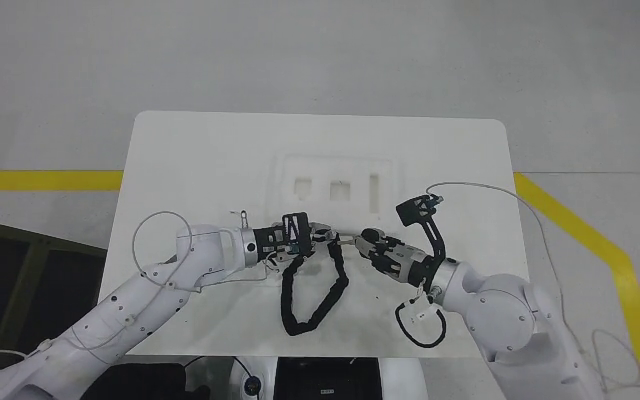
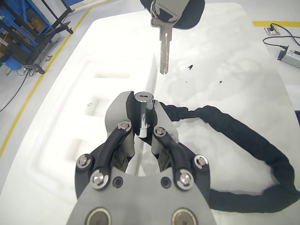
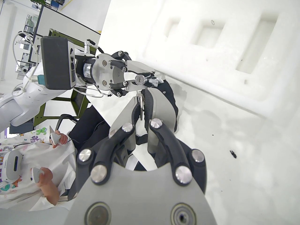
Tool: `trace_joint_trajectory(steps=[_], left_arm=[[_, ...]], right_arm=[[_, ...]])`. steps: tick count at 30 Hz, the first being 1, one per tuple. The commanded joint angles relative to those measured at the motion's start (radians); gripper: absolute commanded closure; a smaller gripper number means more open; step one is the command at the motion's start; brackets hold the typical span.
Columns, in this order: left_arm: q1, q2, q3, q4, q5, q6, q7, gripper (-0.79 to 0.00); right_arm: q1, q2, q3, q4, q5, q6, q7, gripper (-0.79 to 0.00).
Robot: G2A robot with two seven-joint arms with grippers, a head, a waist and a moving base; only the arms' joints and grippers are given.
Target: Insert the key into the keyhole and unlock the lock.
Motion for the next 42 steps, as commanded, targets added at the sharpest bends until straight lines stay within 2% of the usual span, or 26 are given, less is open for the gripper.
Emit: trace_joint_trajectory(steps=[1,7,21,42], left_arm=[[0.000,0.000,0.000,0.000,0.000,0.001,-0.001,0.000],[0.009,-0.001,-0.004,-0.002,-0.002,0.014,-0.006,0.000],[0.043,-0.016,-0.038,-0.015,0.018,0.006,-0.034,0.000],[0.073,-0.041,-0.079,-0.013,0.040,-0.027,-0.036,0.000]], right_arm=[[0.000,0.000,0.000,0.000,0.000,0.000,0.000,0.000],[-0.009,-0.001,-0.004,0.004,0.014,0.008,-0.020,0.000],[0.033,-0.014,-0.054,0.029,0.045,0.148,-0.047,0.000],[0.068,-0.024,-0.101,0.048,0.027,0.200,-0.071,0.000]])
